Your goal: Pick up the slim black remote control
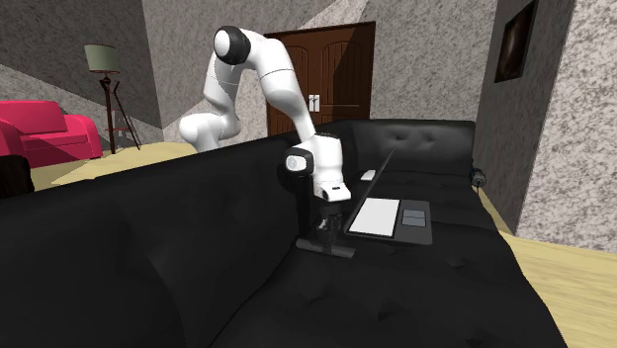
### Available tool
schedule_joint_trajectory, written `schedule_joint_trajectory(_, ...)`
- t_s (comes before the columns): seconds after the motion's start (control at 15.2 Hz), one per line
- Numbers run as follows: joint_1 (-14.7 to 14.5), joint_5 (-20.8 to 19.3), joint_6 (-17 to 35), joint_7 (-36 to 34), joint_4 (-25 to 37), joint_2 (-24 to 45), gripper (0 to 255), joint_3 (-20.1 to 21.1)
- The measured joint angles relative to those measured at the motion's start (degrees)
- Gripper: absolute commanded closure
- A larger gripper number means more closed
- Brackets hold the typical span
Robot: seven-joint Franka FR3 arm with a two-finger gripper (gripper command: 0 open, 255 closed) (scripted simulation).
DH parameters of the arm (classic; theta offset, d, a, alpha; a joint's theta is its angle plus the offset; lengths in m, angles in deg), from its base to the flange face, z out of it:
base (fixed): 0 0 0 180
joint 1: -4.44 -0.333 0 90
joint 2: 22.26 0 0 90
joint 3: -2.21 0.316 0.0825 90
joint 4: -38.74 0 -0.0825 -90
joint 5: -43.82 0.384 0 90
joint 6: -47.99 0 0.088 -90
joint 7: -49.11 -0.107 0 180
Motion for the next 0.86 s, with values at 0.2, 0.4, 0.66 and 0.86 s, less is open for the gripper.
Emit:
schedule_joint_trajectory(0.2,0.0,0.0,-1.8,0.2,-0.4,-2.2,255,0.0)
schedule_joint_trajectory(0.4,-0.1,0.0,-3.9,0.2,-0.8,-4.6,255,-0.1)
schedule_joint_trajectory(0.66,-0.2,-0.1,-6.5,0.3,-1.1,-7.6,255,-0.1)
schedule_joint_trajectory(0.86,-0.2,-0.1,-8.4,0.4,-1.3,-9.7,255,-0.1)
